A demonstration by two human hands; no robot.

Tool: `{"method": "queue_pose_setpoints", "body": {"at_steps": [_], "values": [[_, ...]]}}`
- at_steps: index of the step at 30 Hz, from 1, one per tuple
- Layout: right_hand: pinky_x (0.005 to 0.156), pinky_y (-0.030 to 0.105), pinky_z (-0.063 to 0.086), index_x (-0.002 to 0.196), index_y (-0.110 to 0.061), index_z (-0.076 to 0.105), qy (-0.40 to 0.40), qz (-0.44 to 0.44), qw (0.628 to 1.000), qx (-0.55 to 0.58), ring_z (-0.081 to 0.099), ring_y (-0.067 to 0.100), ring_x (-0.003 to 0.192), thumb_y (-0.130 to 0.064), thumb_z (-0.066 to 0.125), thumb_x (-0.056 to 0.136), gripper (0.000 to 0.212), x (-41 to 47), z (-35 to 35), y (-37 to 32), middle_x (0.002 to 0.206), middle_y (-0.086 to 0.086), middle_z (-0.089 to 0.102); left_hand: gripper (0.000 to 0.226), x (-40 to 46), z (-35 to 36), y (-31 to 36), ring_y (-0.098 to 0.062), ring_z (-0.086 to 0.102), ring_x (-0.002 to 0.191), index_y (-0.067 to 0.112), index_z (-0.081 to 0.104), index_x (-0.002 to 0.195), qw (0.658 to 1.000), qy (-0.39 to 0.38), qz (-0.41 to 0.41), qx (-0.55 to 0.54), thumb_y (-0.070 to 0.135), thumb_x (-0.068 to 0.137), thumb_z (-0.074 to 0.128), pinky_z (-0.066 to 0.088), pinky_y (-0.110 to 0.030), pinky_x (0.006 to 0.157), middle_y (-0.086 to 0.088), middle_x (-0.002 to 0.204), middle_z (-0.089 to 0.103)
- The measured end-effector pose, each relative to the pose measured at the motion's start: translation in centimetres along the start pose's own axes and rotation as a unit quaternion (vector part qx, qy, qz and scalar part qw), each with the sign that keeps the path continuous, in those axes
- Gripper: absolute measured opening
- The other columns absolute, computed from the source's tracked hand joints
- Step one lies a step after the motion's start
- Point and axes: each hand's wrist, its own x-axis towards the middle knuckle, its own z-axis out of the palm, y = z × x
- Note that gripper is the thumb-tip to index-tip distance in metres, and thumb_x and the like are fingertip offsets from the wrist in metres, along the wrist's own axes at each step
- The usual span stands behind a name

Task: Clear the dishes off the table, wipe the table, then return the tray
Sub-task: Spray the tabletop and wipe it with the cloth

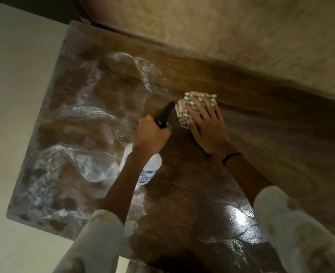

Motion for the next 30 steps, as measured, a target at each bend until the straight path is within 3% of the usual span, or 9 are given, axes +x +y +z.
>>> {"method": "queue_pose_setpoints", "body": {"at_steps": [6,12,17,21,25,30], "values": [[0.119,0.049,0.013,0.150,-0.026,0.029,0.008,0.033,0.999,0.009,0.007,0.023,0.150,-0.039,0.029,0.103,0.049,-1.7,0.3,-0.3,0.161,0.000,0.019,0.028,0.7,-0.7,-1.8,-0.035,0.065,0.075,-0.003,0.064,0.101,0.998,-0.008,0.001,0.059,0.017,0.081,0.061,0.049,-0.031,0.060,-0.023,0.089,0.066],[0.119,0.049,0.013,0.151,-0.027,0.027,0.003,0.034,0.999,0.004,0.005,0.022,0.150,-0.040,0.028,0.103,0.049,-1.7,0.3,-0.1,0.161,-0.001,0.017,0.024,1.3,-1.8,-1.5,-0.020,0.055,0.055,-0.001,0.066,0.102,0.998,0.002,0.007,0.056,0.011,0.082,0.059,0.037,-0.022,0.045,-0.014,0.075,0.062],[0.120,0.049,0.012,0.151,-0.027,0.026,0.007,0.021,1.000,0.000,0.005,0.023,0.150,-0.040,0.029,0.103,0.050,-1.0,0.2,0.0,0.161,-0.001,0.018,0.026,1.9,-3.0,-1.1,-0.025,0.058,0.065,-0.004,0.063,0.105,0.998,0.006,0.005,0.055,0.009,0.082,0.060,0.045,-0.028,0.059,-0.012,0.077,0.058],[0.120,0.050,0.009,0.152,-0.026,0.026,0.034,0.046,0.998,0.013,0.007,0.025,0.150,-0.038,0.029,0.102,0.051,2.8,0.0,-0.5,0.161,0.001,0.018,0.027,2.4,-4.1,-1.1,-0.016,0.052,0.054,-0.007,0.062,0.102,0.999,0.011,-0.003,0.038,0.014,0.084,0.062,0.044,-0.027,0.050,-0.011,0.076,0.057],[0.118,0.049,0.006,0.151,-0.026,0.029,0.048,0.070,0.996,0.022,0.010,0.027,0.149,-0.039,0.029,0.100,0.053,8.6,0.1,-3.7,0.160,0.002,0.020,0.030,2.3,-4.7,-1.3,-0.020,0.053,0.057,-0.006,0.063,0.101,1.000,0.017,-0.004,0.007,0.019,0.085,0.062,0.048,-0.032,0.059,-0.012,0.077,0.058],[0.120,0.052,0.010,0.149,-0.022,0.035,0.022,-0.038,0.999,0.017,0.015,0.029,0.148,-0.037,0.030,0.101,0.051,7.8,1.3,-7.2,0.159,0.004,0.026,0.006,2.1,-5.3,-1.8,-0.011,0.046,0.043,0.005,0.060,0.078,0.999,0.042,0.001,-0.009,0.010,0.081,0.060,0.034,-0.019,0.036,-0.003,0.054,0.050]]}}
